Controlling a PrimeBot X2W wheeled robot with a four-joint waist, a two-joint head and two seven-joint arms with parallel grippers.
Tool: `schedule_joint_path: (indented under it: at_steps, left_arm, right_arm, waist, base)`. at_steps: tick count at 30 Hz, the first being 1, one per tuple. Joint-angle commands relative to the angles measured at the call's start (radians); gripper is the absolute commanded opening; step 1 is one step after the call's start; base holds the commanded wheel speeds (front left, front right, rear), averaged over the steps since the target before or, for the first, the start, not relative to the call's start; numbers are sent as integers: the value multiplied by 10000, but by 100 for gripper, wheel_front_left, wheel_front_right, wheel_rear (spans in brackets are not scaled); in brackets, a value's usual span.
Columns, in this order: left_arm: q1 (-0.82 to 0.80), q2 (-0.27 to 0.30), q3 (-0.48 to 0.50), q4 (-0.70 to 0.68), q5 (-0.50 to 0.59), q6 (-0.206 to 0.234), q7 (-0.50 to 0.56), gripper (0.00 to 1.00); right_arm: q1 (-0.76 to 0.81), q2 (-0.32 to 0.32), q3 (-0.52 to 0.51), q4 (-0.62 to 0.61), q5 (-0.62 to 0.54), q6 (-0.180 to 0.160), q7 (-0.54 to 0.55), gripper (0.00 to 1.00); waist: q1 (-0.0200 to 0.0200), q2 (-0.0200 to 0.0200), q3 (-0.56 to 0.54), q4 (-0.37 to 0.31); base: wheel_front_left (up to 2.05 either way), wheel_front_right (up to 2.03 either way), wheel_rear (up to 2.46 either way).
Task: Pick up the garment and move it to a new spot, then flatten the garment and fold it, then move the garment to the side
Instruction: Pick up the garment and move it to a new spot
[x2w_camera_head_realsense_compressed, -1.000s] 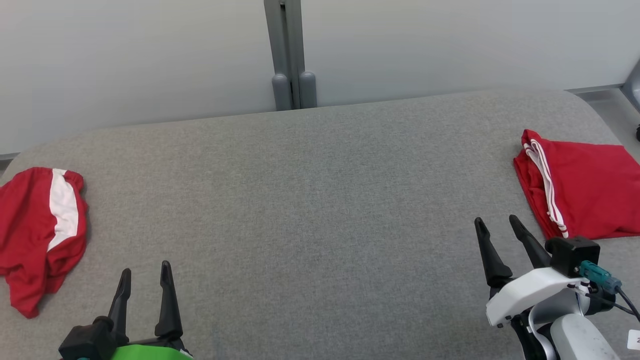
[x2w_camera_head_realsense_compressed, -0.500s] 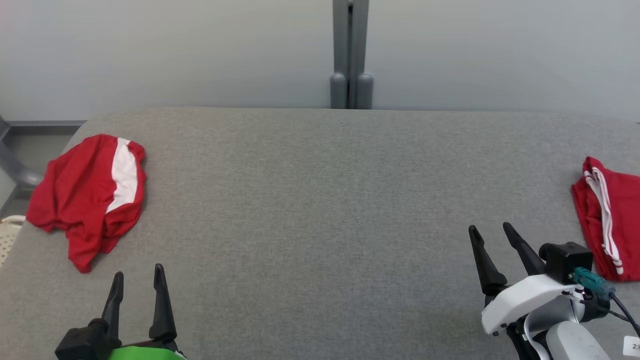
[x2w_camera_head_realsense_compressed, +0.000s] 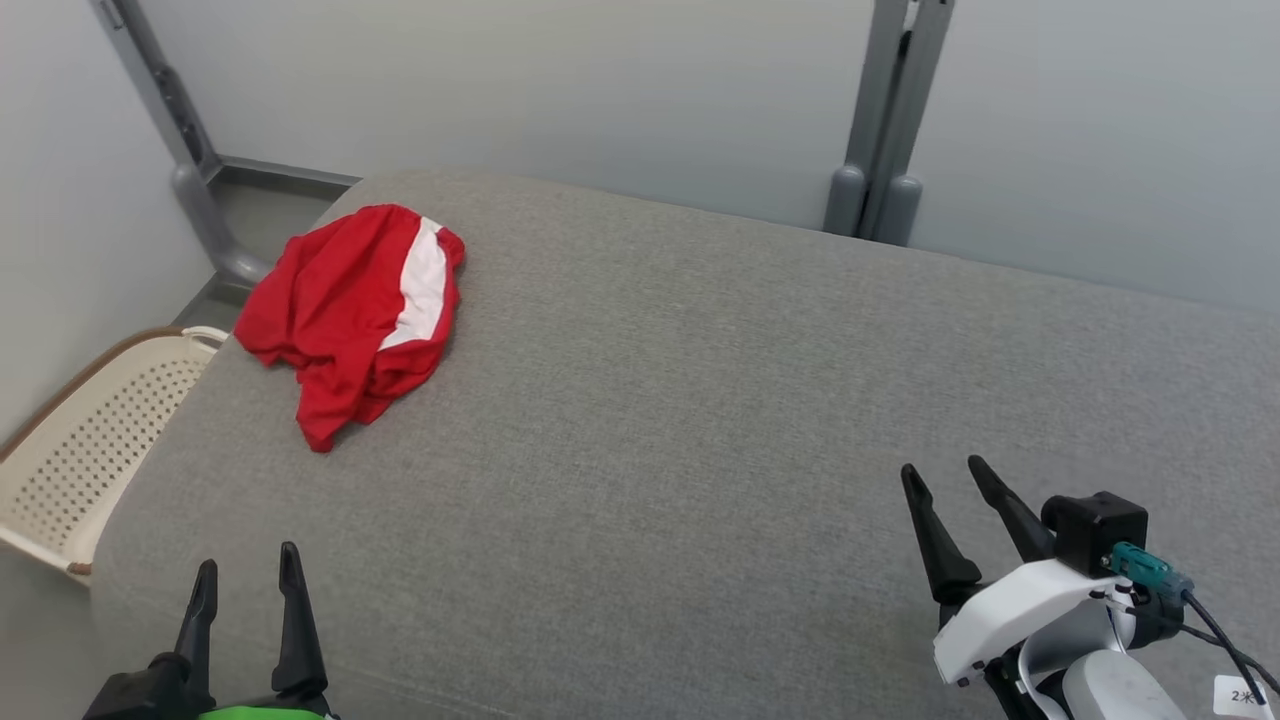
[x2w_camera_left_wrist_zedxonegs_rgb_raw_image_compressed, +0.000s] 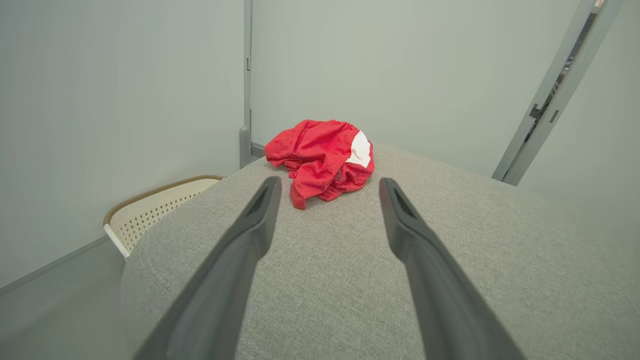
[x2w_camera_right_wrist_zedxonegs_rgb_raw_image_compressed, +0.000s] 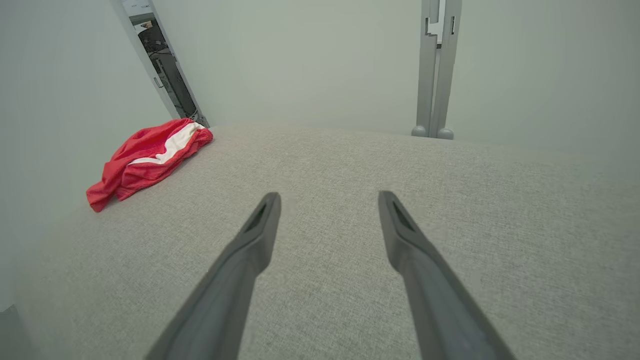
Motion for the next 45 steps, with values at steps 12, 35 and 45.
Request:
schedule_joint_path:
  at_steps: [12, 35, 45]
  left_arm:
    - [273, 21, 317, -149, -94, 47, 2, 100]
    - [-5167, 788, 646, 3516, -1903, 352, 1010, 100]
    - [-8367, 1749, 1784, 5650, -3384, 959, 3151, 100]
  right_arm:
    - [-77, -6, 231, 157, -33, -14, -72, 100]
    - [-1855, -1132, 1238, -1390, -286, -14, 1247, 100]
    - [-3042, -1727, 1809, -2847, -538, -14, 1926, 100]
  waist:
    - [0, 0, 18, 1114]
    - [0, 0, 3134, -702]
    - [0, 0, 5356, -2051]
  base:
    - [0, 0, 0]
    - [0, 0, 0]
    - [0, 0, 0]
